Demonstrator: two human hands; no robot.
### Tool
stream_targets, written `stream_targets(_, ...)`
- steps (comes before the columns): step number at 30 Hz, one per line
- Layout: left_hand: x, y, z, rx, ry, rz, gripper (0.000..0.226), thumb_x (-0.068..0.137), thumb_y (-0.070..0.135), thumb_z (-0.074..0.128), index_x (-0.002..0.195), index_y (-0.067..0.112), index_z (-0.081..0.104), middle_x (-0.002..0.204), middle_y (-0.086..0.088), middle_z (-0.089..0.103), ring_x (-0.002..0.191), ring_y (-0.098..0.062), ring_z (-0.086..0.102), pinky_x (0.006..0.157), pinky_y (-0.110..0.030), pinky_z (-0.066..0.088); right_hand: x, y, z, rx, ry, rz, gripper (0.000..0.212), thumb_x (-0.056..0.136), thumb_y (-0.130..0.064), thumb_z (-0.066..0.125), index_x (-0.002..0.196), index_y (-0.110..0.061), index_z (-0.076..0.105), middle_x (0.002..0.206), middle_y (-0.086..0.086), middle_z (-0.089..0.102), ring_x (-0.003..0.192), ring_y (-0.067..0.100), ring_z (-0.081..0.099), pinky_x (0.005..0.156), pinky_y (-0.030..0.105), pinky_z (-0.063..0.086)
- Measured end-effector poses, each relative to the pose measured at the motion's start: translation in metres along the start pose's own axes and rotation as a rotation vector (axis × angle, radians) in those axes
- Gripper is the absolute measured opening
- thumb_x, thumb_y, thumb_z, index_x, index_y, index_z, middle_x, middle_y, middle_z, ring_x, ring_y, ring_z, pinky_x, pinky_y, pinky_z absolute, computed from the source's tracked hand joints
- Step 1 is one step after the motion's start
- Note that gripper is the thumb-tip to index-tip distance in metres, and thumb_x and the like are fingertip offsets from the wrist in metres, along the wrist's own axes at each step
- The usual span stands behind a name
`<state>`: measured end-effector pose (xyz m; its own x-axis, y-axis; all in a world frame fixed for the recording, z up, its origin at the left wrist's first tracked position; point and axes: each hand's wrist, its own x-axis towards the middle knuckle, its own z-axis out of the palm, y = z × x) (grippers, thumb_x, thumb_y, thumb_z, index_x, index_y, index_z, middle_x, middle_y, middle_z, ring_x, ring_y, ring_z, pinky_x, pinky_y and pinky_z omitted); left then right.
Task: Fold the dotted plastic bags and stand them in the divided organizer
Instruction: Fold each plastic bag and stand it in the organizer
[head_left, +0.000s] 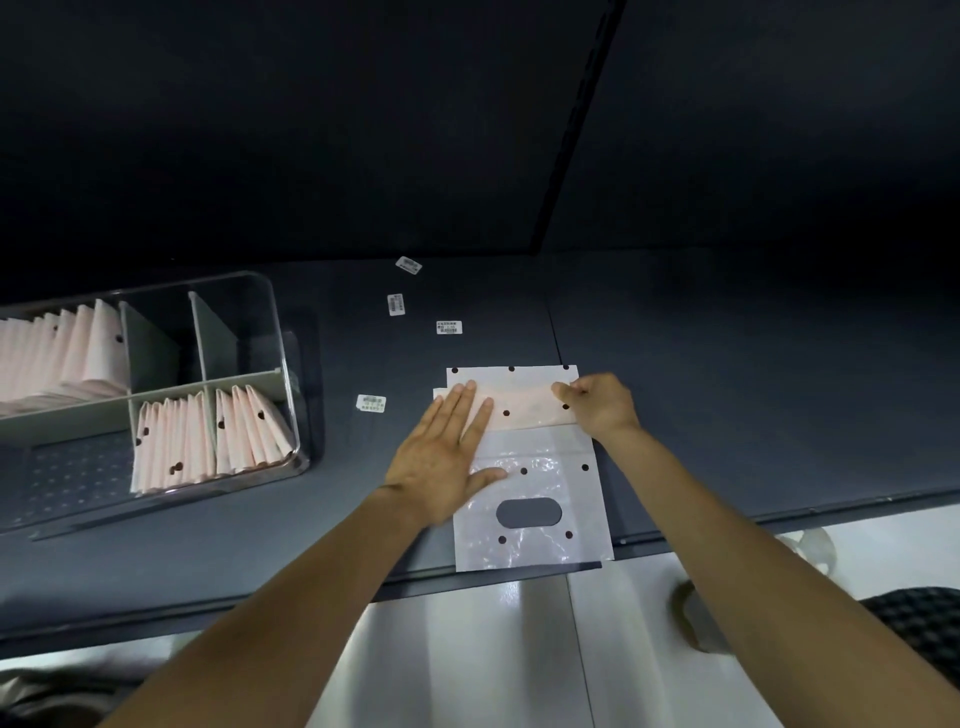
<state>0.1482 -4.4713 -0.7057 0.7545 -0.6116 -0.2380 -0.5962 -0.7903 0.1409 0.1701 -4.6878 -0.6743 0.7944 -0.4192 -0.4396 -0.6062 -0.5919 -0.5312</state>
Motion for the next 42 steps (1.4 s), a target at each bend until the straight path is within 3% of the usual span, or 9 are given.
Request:
stream_targets(3,0.000,-0.002,-0.001,0.005,-0.003,0.015,0.083,0.082,0.071,-0.002,0.142,0.018,-0.025,0.153,-0.009,-0.027,0.140,-0.020,-0.028,0.117,-0.036,-0.013,-0.016,-0.003,0.002,-0.201,0.172,-0.102,0.030,0.093,-0.032,0.052,0.080,-0.006,0.062,0.079,0.012,0.064,0.086,0.033,0.059,0.080,0.040,0.050)
stream_targets(6,0.002,0.000,-0.001,0.014,-0.005,0.002,0.082,0.087,0.069,0.005,0.145,0.018,-0.022,0.152,-0.008,-0.028,0.141,-0.020,-0.027,0.117,-0.035,-0.014,-0.041,-0.003,0.019,-0.428,0.451,-0.599,0.034,0.095,-0.028,0.048,0.121,-0.009,0.057,0.119,0.013,0.061,0.112,0.034,0.052,0.093,0.041,0.041)
stream_targets(10,0.001,-0.001,-0.001,0.008,-0.020,0.016,0.079,0.091,0.064,0.010,0.145,0.016,-0.022,0.152,-0.008,-0.029,0.139,-0.019,-0.030,0.117,-0.036,-0.013,-0.058,-0.006,0.052,-0.582,-0.110,-0.827,0.065,0.100,-0.045,0.028,0.150,-0.012,0.003,0.159,0.000,0.000,0.146,0.014,-0.005,0.119,0.031,-0.005)
stream_targets(17,0.002,-0.003,0.000,0.008,-0.033,0.020,0.082,0.089,0.067,0.011,0.146,0.016,-0.020,0.154,-0.010,-0.026,0.141,-0.021,-0.026,0.118,-0.037,-0.011,-0.049,0.020,0.042,-0.696,-0.139,-0.665,0.082,0.087,-0.064,0.002,0.147,-0.011,-0.017,0.152,-0.002,-0.026,0.141,0.010,-0.025,0.118,0.031,-0.011)
stream_targets(25,0.004,-0.004,-0.005,-0.048,-0.058,0.013,0.082,0.090,0.068,0.014,0.148,0.018,-0.015,0.155,-0.009,-0.024,0.142,-0.019,-0.024,0.118,-0.035,-0.010,-0.036,0.033,0.008,-0.713,-0.043,-0.705,0.064,0.100,-0.047,0.024,0.150,-0.013,0.006,0.158,0.000,0.000,0.146,0.012,-0.001,0.114,0.022,-0.012)
stream_targets(32,0.013,0.014,-0.022,-0.059,0.012,-0.121,0.067,0.095,0.058,0.023,0.148,0.017,0.017,0.158,-0.013,0.006,0.146,-0.024,0.003,0.118,-0.037,-0.002,-0.016,0.017,-0.016,-0.845,-0.019,-0.895,0.041,0.091,-0.004,0.042,0.130,-0.013,0.049,0.146,0.011,0.042,0.134,0.025,0.040,0.114,0.030,0.022)
stream_targets(34,0.016,0.018,-0.031,-0.065,0.044,-0.140,0.058,0.097,0.054,0.028,0.144,0.020,0.024,0.153,-0.012,0.023,0.143,-0.024,0.017,0.118,-0.039,0.007,-0.013,0.008,-0.022,-0.704,0.011,-0.896,0.028,0.090,-0.008,0.046,0.114,-0.011,0.060,0.123,0.010,0.062,0.117,0.026,0.054,0.108,0.027,0.027)
stream_targets(38,0.020,0.022,-0.057,-0.217,0.181,-0.225,0.030,0.100,0.036,0.034,0.118,0.020,0.053,0.111,-0.008,0.061,0.108,-0.028,0.054,0.099,-0.036,0.032,-0.024,-0.021,-0.038,-0.075,0.033,-0.694,0.022,0.084,-0.011,0.064,0.104,-0.014,0.070,0.110,0.000,0.060,0.107,0.013,0.053,0.092,0.017,0.038)
stream_targets(42,0.009,0.024,-0.090,-1.033,0.289,-0.381,0.030,0.099,0.028,0.044,0.088,0.008,0.064,0.083,-0.007,0.064,0.079,-0.024,0.056,0.070,-0.036,0.043,-0.051,-0.055,-0.046,0.493,-0.022,-0.466,0.026,0.088,-0.016,0.064,0.113,-0.015,0.057,0.112,0.000,0.063,0.107,0.014,0.057,0.093,0.028,0.046)
